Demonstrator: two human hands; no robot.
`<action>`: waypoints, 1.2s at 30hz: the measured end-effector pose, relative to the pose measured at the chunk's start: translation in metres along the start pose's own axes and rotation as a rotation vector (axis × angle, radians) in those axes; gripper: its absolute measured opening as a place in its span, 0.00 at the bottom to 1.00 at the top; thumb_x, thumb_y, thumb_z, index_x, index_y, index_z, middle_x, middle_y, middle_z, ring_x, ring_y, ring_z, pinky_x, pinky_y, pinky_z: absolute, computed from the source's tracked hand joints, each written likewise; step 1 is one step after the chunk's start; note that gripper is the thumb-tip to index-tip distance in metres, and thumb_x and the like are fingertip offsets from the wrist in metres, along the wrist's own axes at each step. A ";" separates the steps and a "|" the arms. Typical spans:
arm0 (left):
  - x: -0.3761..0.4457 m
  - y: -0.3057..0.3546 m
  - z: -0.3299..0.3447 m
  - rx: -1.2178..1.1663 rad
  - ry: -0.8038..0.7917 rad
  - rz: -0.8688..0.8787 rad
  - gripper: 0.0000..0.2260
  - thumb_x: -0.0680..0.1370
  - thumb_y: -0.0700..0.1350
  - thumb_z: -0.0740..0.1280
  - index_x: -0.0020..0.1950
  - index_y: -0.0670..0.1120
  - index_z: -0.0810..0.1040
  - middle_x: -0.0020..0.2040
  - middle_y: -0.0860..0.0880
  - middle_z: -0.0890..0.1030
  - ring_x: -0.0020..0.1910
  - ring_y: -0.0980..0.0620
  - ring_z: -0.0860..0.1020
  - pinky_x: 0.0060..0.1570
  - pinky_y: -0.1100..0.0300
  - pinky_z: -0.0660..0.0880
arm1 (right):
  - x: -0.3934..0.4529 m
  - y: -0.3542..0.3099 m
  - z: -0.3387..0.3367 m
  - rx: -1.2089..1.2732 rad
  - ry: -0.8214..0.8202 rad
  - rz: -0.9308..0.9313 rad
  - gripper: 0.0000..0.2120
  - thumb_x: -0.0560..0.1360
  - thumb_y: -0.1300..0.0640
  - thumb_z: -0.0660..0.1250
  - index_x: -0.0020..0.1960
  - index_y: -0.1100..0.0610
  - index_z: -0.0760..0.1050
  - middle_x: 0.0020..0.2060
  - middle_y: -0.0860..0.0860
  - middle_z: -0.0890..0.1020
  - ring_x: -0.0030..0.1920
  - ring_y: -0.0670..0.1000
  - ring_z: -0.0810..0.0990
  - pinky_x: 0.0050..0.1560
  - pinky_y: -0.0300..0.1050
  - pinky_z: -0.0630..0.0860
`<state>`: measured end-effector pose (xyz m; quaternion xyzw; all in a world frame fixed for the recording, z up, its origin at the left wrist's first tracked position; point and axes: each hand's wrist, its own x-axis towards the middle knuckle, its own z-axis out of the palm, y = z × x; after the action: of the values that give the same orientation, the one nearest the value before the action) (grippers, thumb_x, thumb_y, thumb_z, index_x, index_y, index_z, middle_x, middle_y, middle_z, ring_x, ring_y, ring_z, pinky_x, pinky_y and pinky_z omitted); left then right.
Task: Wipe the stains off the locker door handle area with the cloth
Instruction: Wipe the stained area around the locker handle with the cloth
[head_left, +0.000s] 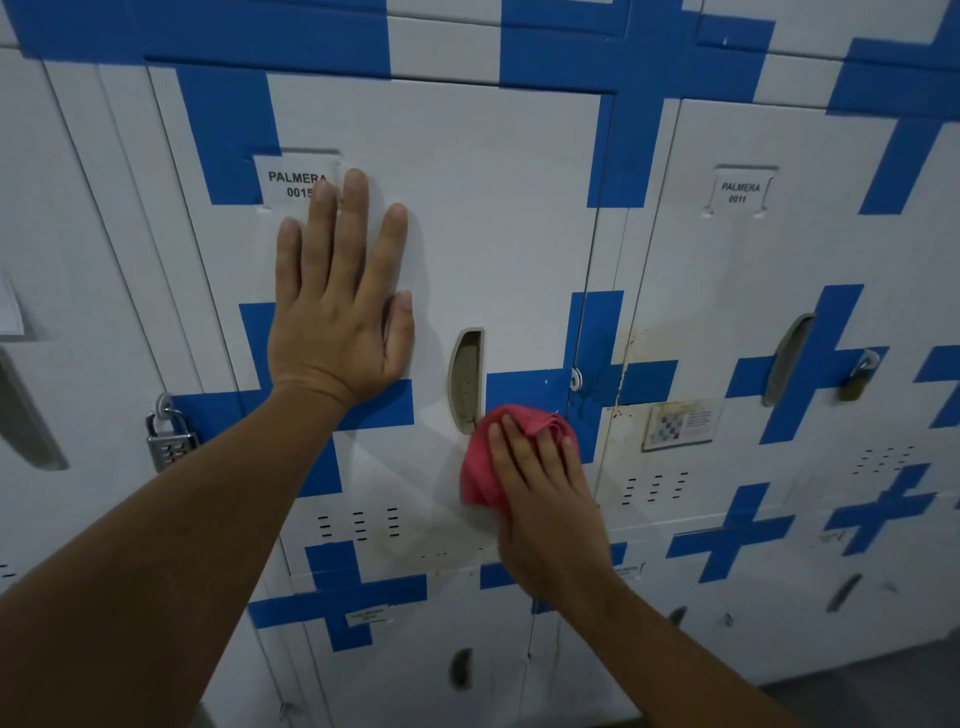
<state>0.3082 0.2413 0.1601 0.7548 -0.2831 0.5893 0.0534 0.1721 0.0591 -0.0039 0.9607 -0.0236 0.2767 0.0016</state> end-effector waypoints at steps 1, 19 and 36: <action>0.000 0.000 0.000 0.004 0.002 0.000 0.30 0.83 0.52 0.52 0.82 0.45 0.49 0.81 0.37 0.52 0.80 0.36 0.50 0.78 0.42 0.44 | -0.003 0.012 0.000 -0.026 -0.019 0.027 0.47 0.75 0.46 0.65 0.79 0.50 0.34 0.78 0.49 0.42 0.78 0.57 0.41 0.75 0.62 0.46; -0.001 0.001 -0.001 0.006 0.004 0.000 0.29 0.82 0.52 0.52 0.82 0.44 0.51 0.81 0.36 0.53 0.80 0.35 0.51 0.78 0.42 0.44 | 0.026 0.018 -0.019 0.270 0.217 0.406 0.40 0.76 0.51 0.52 0.75 0.55 0.26 0.77 0.52 0.35 0.77 0.55 0.33 0.76 0.61 0.43; -0.001 0.001 -0.001 0.013 0.019 -0.006 0.29 0.82 0.52 0.52 0.82 0.45 0.50 0.81 0.37 0.53 0.80 0.36 0.51 0.78 0.43 0.43 | 0.044 0.039 -0.054 0.315 0.239 0.442 0.52 0.73 0.62 0.65 0.75 0.52 0.24 0.76 0.48 0.30 0.77 0.52 0.32 0.77 0.57 0.39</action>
<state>0.3070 0.2411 0.1595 0.7503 -0.2766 0.5981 0.0529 0.1787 0.0192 0.0646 0.8812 -0.1888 0.3818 -0.2051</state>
